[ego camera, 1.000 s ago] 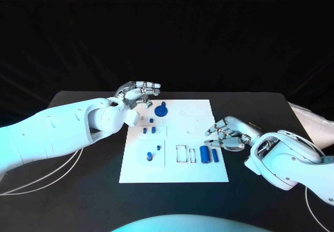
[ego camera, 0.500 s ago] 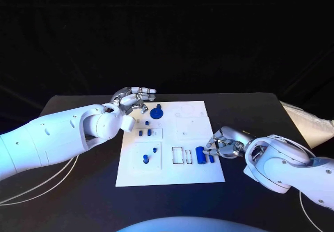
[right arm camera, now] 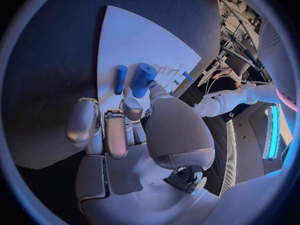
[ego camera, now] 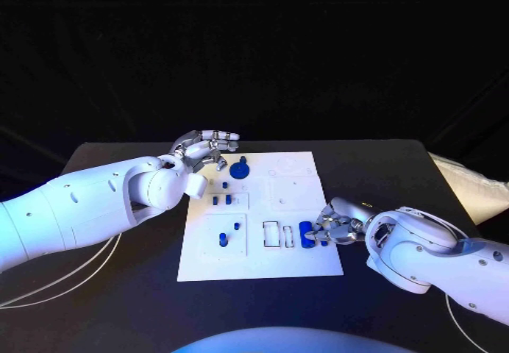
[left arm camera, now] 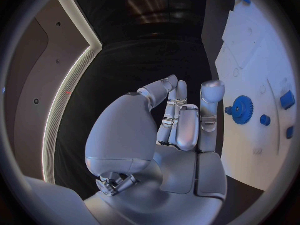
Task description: Assemble the parts on the task board
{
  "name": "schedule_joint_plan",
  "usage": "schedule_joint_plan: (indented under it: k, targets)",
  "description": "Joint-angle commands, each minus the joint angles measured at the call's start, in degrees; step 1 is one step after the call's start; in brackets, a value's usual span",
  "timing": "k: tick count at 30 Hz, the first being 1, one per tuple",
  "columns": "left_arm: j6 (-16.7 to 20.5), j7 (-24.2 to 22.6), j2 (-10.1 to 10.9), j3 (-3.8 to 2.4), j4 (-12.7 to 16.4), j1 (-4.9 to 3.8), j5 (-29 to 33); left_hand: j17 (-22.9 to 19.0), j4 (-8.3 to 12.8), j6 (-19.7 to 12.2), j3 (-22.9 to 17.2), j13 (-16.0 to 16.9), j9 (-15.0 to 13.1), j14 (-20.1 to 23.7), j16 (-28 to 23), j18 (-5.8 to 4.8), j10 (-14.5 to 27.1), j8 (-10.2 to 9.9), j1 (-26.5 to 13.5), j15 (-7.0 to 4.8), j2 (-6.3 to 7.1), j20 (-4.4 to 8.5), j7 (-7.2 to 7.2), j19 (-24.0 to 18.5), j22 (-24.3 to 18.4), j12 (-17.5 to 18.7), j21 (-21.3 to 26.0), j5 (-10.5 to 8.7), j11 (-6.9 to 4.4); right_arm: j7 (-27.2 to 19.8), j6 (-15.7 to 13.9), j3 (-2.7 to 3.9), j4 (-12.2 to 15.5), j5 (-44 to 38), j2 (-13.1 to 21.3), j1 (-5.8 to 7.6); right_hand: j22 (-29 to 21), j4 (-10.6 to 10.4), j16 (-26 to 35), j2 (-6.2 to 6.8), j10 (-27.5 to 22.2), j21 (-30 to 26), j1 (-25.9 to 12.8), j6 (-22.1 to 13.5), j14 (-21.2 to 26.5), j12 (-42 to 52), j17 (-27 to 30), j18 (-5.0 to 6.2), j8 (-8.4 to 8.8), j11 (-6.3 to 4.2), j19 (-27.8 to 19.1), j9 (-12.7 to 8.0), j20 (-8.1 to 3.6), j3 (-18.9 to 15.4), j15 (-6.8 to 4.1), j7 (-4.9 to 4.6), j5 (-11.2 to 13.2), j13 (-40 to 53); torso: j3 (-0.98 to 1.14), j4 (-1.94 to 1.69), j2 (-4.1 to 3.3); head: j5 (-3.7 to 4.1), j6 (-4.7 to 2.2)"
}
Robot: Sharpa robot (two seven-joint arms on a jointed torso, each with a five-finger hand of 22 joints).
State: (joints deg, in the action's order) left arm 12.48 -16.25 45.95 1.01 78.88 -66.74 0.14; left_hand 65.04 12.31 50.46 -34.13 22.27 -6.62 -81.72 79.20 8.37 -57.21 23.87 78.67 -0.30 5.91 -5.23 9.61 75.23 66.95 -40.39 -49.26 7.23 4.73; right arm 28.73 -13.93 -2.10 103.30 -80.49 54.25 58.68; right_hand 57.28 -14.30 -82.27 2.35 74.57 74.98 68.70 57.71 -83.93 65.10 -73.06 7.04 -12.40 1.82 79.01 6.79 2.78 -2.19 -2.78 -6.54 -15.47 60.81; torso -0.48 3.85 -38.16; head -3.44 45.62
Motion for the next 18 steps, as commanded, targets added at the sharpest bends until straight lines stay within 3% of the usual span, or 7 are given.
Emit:
schedule_joint_plan:
  k: [1,4,11,18]
  targets:
    - [-1.16,-0.36,-0.05,-0.04,0.02,0.03,0.43,0.08,-0.21,-0.29,-0.11,-0.06,0.07,0.12,0.06,-0.07,0.10,0.39,-0.13,0.00,-0.19,-0.03,0.06,-0.27,-0.09,0.34,-0.03,-0.10,-0.09,2.71,1.34,0.00,-0.64,-2.07,-0.94,-0.41,0.08,-0.20,-0.21,-0.58,0.00,0.21,0.23,-0.19,-3.31,0.28,-0.05,-1.17,-0.31,-0.31,-0.12,0.14,0.32,-0.52,-0.02,0.28,0.60,0.24,0.03,0.01,-0.03,0.07,0.10]
    - [-1.20,-0.35,-0.07,-0.04,-0.01,0.03,0.44,0.08,-0.21,-0.29,-0.11,-0.06,0.07,0.12,0.06,-0.07,0.10,0.39,-0.13,0.00,-0.19,-0.03,0.06,-0.27,-0.09,0.34,-0.03,-0.10,-0.09,2.89,1.40,0.00,-1.34,-2.22,-1.98,-0.84,0.08,-0.40,-0.21,-0.64,-0.01,0.22,0.38,-0.24,-3.31,0.26,-0.06,-1.16,-0.43,-0.31,-0.14,0.20,0.31,-0.80,-0.02,0.28,0.97,0.32,0.09,0.02,-0.07,0.12,0.17]
    - [-1.24,-0.31,-0.09,-0.04,-0.05,0.05,0.46,0.08,-0.21,-0.29,-0.11,-0.06,0.07,0.12,0.06,-0.07,0.10,0.39,-0.13,0.00,-0.19,-0.03,0.06,-0.27,-0.09,0.34,-0.02,-0.10,-0.09,3.27,2.35,0.00,-2.67,-2.37,-3.64,-1.63,0.18,-0.55,-0.25,-0.77,0.19,0.28,1.17,-0.11,-3.32,0.53,-0.11,-1.17,-0.85,-0.38,-0.15,0.42,0.29,-1.39,-0.06,0.37,1.62,0.87,-0.01,-0.03,-0.01,-0.02,0.51]
    - [-1.21,-0.29,-0.06,-0.04,-0.13,0.06,0.46,0.06,-0.24,-0.32,-0.11,-0.07,0.08,0.12,0.04,-0.05,0.11,0.39,-0.14,0.01,-0.23,-0.04,0.08,-0.32,-0.18,0.36,0.11,-0.08,-0.07,3.56,1.77,0.01,-3.10,-2.39,-4.13,-1.85,0.35,-0.40,-0.31,-1.77,0.71,0.38,2.93,0.75,-3.33,1.05,-0.18,-1.19,-1.92,-0.67,-0.13,1.10,0.13,-1.87,-0.28,0.72,1.41,1.87,-0.01,0.11,0.01,-0.05,0.60]
